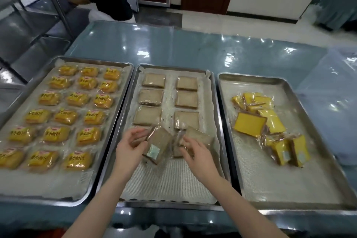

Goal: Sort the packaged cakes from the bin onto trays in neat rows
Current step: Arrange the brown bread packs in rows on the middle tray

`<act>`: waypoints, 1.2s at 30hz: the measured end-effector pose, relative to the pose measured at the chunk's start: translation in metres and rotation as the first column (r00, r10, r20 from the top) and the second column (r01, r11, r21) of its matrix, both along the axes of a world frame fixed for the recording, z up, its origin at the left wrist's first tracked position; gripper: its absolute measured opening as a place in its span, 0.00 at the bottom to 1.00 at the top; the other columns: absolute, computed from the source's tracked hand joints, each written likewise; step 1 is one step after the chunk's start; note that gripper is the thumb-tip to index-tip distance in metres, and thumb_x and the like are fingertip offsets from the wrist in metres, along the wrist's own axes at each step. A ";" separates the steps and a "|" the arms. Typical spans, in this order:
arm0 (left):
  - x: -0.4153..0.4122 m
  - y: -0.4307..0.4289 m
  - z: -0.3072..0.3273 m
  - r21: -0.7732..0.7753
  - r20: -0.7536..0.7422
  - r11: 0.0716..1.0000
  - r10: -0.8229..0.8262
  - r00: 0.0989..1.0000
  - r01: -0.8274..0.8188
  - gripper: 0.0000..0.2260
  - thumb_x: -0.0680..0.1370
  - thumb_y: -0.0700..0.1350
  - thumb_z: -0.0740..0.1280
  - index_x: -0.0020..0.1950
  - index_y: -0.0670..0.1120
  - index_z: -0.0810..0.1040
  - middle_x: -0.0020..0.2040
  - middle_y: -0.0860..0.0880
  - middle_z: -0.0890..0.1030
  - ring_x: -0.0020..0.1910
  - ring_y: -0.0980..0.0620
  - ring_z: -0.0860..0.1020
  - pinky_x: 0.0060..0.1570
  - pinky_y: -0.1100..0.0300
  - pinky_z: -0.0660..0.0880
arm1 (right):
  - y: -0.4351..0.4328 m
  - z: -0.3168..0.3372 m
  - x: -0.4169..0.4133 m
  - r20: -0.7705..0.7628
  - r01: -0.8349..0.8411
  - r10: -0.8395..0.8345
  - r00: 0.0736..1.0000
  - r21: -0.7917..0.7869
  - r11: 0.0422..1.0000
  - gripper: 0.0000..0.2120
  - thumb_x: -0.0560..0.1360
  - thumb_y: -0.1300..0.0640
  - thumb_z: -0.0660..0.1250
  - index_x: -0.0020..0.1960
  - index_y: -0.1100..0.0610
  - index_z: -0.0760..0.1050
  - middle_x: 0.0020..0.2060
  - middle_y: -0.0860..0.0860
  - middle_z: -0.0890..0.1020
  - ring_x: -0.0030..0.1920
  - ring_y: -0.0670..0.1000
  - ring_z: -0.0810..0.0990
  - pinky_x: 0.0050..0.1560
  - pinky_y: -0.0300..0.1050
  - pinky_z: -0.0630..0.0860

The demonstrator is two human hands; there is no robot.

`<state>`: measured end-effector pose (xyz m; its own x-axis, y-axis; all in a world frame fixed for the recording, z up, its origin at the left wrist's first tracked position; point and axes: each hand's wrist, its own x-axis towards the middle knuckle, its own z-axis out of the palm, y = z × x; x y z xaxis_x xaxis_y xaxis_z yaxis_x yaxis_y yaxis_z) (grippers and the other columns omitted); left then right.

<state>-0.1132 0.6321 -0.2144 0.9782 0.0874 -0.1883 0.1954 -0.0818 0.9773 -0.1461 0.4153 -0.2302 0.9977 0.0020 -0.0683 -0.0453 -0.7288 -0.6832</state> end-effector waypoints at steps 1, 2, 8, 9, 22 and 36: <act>-0.004 0.000 0.003 -0.006 0.017 1.000 -0.024 1.000 0.024 0.19 0.72 0.30 0.69 0.54 0.52 0.78 0.52 0.53 0.84 0.53 0.58 0.81 0.53 0.59 0.77 | 0.006 0.005 0.000 -0.045 0.054 -0.048 0.998 0.135 0.989 0.22 0.78 0.40 0.59 0.71 0.41 0.66 0.63 0.41 0.74 0.57 0.42 0.76 0.61 0.45 0.75; -0.008 0.000 0.006 -0.009 0.028 0.999 -0.046 0.999 0.046 0.19 0.72 0.29 0.69 0.54 0.51 0.78 0.52 0.53 0.84 0.53 0.57 0.81 0.53 0.59 0.77 | 0.012 0.006 0.001 -0.078 0.098 -0.080 0.994 0.256 0.962 0.23 0.77 0.36 0.57 0.71 0.37 0.64 0.63 0.41 0.74 0.58 0.42 0.76 0.61 0.47 0.74; -0.035 -0.004 0.013 0.063 0.069 0.988 -0.148 0.987 0.144 0.22 0.69 0.25 0.70 0.56 0.47 0.76 0.46 0.50 0.86 0.50 0.54 0.83 0.51 0.58 0.77 | 0.034 0.017 -0.010 -0.200 0.233 -0.145 0.969 0.550 0.802 0.14 0.74 0.37 0.64 0.54 0.42 0.79 0.49 0.46 0.83 0.51 0.48 0.82 0.56 0.54 0.79; -0.041 -0.004 0.011 0.089 0.071 0.984 -0.158 0.985 0.152 0.22 0.69 0.25 0.70 0.56 0.47 0.76 0.45 0.51 0.86 0.50 0.55 0.83 0.51 0.60 0.77 | 0.036 0.017 -0.016 -0.192 0.252 -0.172 0.966 0.560 0.789 0.09 0.75 0.41 0.67 0.51 0.44 0.79 0.47 0.46 0.84 0.50 0.47 0.82 0.56 0.53 0.79; -0.086 0.030 -0.025 0.313 -0.170 0.945 -0.037 0.985 0.090 0.31 0.63 0.43 0.81 0.62 0.54 0.73 0.57 0.56 0.77 0.59 0.55 0.76 0.59 0.57 0.74 | 0.059 -0.003 -0.070 -0.384 0.396 -0.167 0.908 0.657 0.642 0.24 0.71 0.66 0.72 0.63 0.51 0.73 0.58 0.42 0.77 0.54 0.44 0.80 0.50 0.37 0.78; -0.061 0.074 -0.035 0.609 -0.107 0.752 -0.239 0.965 0.254 0.14 0.77 0.38 0.64 0.62 0.44 0.78 0.56 0.47 0.79 0.52 0.51 0.76 0.52 0.64 0.69 | 0.110 -0.034 -0.047 -0.338 0.269 -0.178 0.924 0.245 0.932 0.22 0.72 0.60 0.72 0.64 0.52 0.76 0.61 0.50 0.73 0.53 0.47 0.79 0.57 0.44 0.77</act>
